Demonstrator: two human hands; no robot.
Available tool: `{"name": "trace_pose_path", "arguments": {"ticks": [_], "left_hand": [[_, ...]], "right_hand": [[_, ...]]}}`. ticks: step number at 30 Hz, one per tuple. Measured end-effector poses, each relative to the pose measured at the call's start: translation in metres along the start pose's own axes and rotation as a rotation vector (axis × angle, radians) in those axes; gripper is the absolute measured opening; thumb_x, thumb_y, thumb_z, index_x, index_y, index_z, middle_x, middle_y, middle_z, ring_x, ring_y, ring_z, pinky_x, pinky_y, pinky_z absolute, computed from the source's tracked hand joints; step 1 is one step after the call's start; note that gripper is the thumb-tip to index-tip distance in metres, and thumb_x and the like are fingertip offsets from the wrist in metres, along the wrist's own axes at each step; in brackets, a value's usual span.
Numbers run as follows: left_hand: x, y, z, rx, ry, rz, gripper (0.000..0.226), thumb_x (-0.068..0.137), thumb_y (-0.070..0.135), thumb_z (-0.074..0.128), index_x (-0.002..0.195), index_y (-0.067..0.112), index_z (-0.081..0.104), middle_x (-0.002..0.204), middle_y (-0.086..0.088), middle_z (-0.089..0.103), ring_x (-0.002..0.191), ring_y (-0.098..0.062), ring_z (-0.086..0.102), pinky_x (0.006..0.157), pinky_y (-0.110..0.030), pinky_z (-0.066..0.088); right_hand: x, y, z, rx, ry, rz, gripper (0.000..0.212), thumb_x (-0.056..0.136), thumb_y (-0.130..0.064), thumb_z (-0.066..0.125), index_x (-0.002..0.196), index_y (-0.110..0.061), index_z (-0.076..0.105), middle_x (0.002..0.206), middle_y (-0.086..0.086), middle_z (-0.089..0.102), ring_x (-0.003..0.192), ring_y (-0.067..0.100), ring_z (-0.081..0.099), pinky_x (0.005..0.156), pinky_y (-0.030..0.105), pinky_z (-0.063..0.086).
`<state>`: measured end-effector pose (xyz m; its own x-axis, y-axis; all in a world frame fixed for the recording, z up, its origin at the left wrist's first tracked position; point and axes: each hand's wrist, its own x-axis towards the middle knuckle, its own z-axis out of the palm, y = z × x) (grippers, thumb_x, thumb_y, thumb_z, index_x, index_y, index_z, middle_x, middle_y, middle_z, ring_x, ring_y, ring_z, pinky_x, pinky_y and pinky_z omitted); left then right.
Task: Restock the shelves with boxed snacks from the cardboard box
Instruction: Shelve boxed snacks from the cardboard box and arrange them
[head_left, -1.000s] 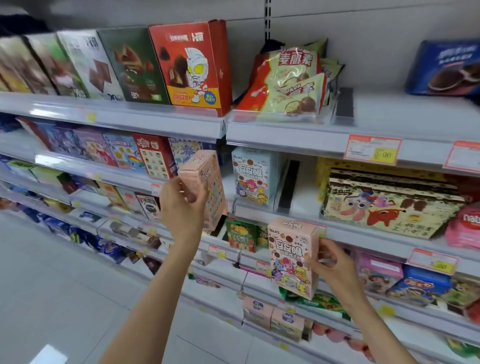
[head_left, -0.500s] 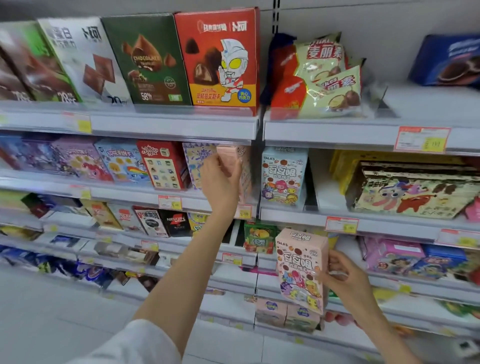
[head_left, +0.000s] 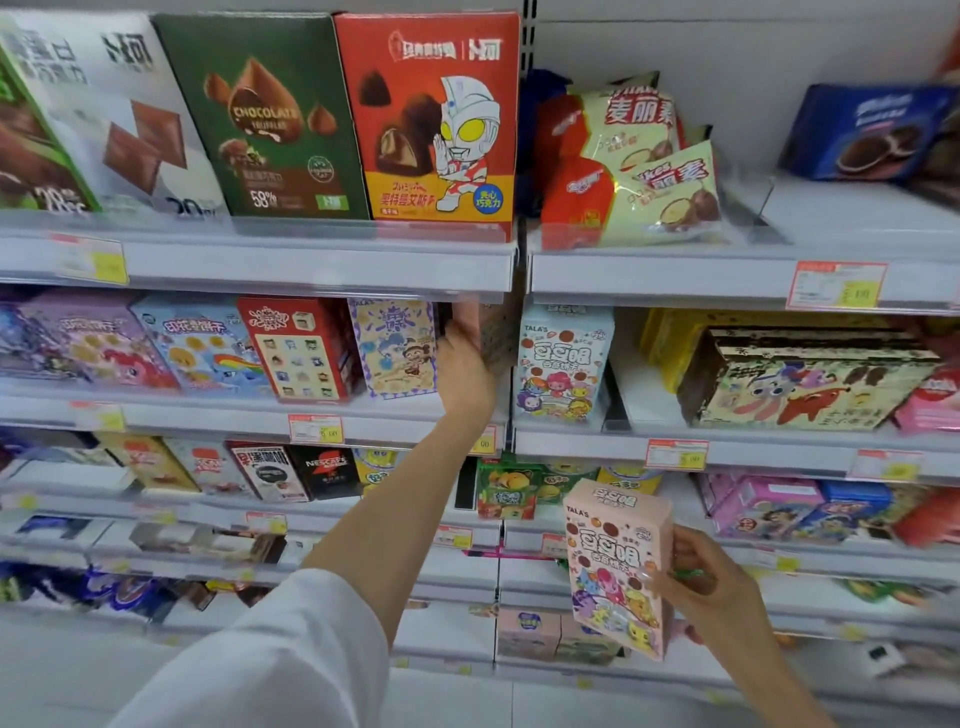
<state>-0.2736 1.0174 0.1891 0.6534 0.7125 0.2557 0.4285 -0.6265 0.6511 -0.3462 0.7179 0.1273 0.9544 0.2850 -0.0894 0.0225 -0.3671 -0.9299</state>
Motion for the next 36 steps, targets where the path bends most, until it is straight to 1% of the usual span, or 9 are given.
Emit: {"name": "trace_pose_path", "arguments": {"ticks": [4,7,12,19,24,28,33,34,36], "left_hand": [[0.019,-0.006,0.018,0.086,-0.077,-0.003,0.057,0.091,0.001,0.048,0.141,-0.005,0.02,0.136,-0.021,0.04,0.124,-0.032,0.042,0.098,-0.033,0.037],[0.026,-0.004,0.025,0.144,-0.122,-0.012,0.056,0.094,0.0,0.037,0.144,-0.005,0.013,0.14,-0.02,0.037,0.126,-0.03,0.041,0.102,-0.03,0.034],[0.039,0.005,0.025,0.074,-0.207,-0.127,0.038,0.094,-0.004,0.039,0.132,-0.003,0.04,0.124,-0.017,0.056,0.111,-0.029,0.057,0.09,-0.032,0.047],[0.047,0.01,0.017,0.06,-0.261,-0.147,0.031,0.098,0.003,0.036,0.126,-0.002,0.05,0.128,-0.016,0.053,0.119,-0.025,0.052,0.097,-0.029,0.041],[0.04,0.01,0.01,-0.126,-0.304,-0.214,0.032,0.1,0.005,0.029,0.126,-0.006,0.045,0.127,-0.019,0.052,0.116,-0.028,0.052,0.093,-0.03,0.041],[0.014,0.009,-0.01,-0.379,-0.317,-0.302,0.042,0.1,0.023,0.037,0.131,-0.005,0.038,0.13,-0.021,0.05,0.118,-0.034,0.05,0.093,-0.036,0.041],[-0.08,-0.02,-0.05,-0.652,-0.167,-0.035,0.032,0.098,0.037,0.041,0.118,0.013,0.05,0.109,0.002,0.059,0.101,-0.014,0.055,0.081,-0.027,0.04],[-0.094,-0.029,-0.056,-0.703,-0.23,0.019,0.034,0.095,0.043,0.045,0.115,0.017,0.052,0.11,0.004,0.061,0.101,-0.011,0.057,0.082,-0.026,0.044],[-0.109,-0.043,-0.066,-0.705,-0.551,0.085,0.047,0.086,0.052,0.052,0.12,0.02,0.05,0.116,0.006,0.062,0.105,-0.006,0.057,0.082,-0.015,0.047]], "right_hand": [[-0.002,0.011,0.002,-0.022,0.043,0.011,0.041,0.069,0.001,0.079,0.099,-0.018,0.06,0.086,-0.005,0.068,0.076,0.015,0.063,0.047,0.013,0.049],[-0.005,0.016,0.004,-0.027,0.065,0.011,0.043,0.067,0.001,0.08,0.095,-0.025,0.061,0.087,-0.002,0.069,0.081,0.016,0.064,0.056,0.013,0.052],[-0.009,0.015,0.001,-0.06,0.093,-0.003,0.046,0.065,-0.004,0.083,0.09,-0.035,0.058,0.085,-0.005,0.07,0.082,0.015,0.065,0.06,0.015,0.052],[-0.015,0.018,-0.003,-0.072,0.075,0.002,0.043,0.064,-0.001,0.082,0.097,-0.019,0.062,0.087,-0.002,0.071,0.082,0.015,0.066,0.056,0.008,0.05],[-0.019,0.013,-0.001,-0.08,0.07,0.008,0.042,0.066,-0.003,0.082,0.097,-0.023,0.062,0.088,-0.004,0.071,0.078,0.01,0.066,0.056,0.009,0.05],[-0.018,0.007,0.0,-0.084,0.051,-0.007,0.043,0.068,-0.003,0.08,0.103,-0.02,0.062,0.086,-0.005,0.071,0.072,0.0,0.065,0.057,0.011,0.052],[-0.01,-0.025,0.014,0.105,-0.027,-0.038,0.036,0.074,-0.003,0.077,0.101,-0.021,0.062,0.081,-0.005,0.072,0.067,0.004,0.066,0.048,0.017,0.049],[-0.007,-0.034,0.019,0.16,-0.049,-0.052,0.036,0.072,-0.006,0.078,0.102,-0.021,0.062,0.084,-0.006,0.073,0.072,0.007,0.067,0.052,0.018,0.051],[-0.001,-0.05,0.029,0.241,-0.097,-0.093,0.037,0.072,-0.01,0.075,0.106,-0.019,0.063,0.093,-0.004,0.073,0.083,0.013,0.068,0.062,0.02,0.054]]}}
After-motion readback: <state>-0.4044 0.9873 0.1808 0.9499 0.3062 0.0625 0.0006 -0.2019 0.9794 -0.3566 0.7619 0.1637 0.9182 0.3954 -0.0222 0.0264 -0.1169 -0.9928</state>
